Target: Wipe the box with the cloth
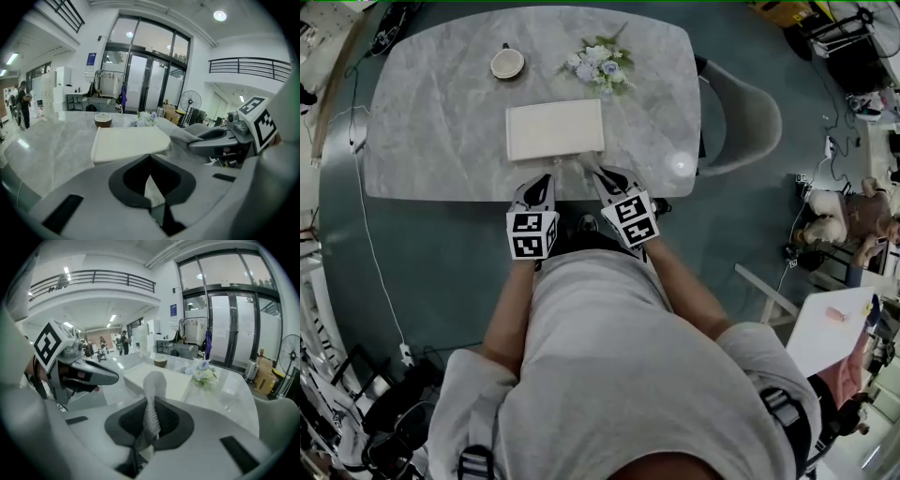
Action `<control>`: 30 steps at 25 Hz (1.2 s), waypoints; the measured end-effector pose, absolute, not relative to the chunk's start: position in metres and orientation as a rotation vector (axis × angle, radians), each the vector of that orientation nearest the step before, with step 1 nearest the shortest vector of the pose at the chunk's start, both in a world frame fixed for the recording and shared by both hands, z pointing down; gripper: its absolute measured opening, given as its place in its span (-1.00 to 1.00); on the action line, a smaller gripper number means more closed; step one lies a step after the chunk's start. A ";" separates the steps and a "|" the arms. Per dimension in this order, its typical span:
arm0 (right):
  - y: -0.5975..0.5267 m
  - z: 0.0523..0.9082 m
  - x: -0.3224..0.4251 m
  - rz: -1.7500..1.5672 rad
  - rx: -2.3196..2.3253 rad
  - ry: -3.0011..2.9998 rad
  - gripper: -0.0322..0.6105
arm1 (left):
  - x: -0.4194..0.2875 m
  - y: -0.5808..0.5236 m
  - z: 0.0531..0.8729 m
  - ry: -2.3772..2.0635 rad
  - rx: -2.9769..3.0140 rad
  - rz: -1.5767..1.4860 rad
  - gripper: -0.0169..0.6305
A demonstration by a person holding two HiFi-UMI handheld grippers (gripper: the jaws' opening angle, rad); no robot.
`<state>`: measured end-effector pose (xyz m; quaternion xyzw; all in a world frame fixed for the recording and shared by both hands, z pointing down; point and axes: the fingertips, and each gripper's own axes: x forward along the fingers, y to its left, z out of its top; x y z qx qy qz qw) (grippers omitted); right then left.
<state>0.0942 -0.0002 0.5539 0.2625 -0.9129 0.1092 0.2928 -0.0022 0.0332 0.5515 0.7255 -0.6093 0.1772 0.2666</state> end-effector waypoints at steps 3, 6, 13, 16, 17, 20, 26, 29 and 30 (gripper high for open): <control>-0.003 0.538 0.094 0.315 0.750 -2.472 -0.77 | -0.005 0.038 0.534 -1.704 1.948 0.438 -0.88; -0.004 0.523 0.085 0.320 0.765 -2.531 -0.77 | -0.015 0.045 0.512 -1.778 1.929 0.420 -0.88; 0.006 0.497 0.073 0.275 0.793 -2.601 -0.77 | -0.028 0.062 0.488 -1.862 1.907 0.441 -0.88; 0.002 0.475 0.070 0.284 0.863 -2.637 -0.77 | -0.035 0.056 0.474 -1.887 1.917 0.429 -0.88; 0.001 0.469 0.070 0.281 0.884 -2.643 -0.77 | -0.036 0.053 0.469 -1.894 1.926 0.418 -0.88; -0.001 0.451 0.069 0.264 0.920 -2.651 -0.77 | -0.038 0.042 0.448 -1.913 1.965 0.370 -0.88; -0.002 0.401 0.056 0.191 0.989 -2.687 -0.77 | -0.058 0.030 0.401 -1.947 2.030 0.262 -0.88; 0.003 0.372 0.048 0.170 1.034 -2.732 -0.77 | -0.070 0.036 0.376 -1.967 2.038 0.199 -0.88; 0.003 0.363 0.046 0.163 1.052 -2.747 -0.77 | -0.074 0.037 0.367 -1.973 2.047 0.174 -0.88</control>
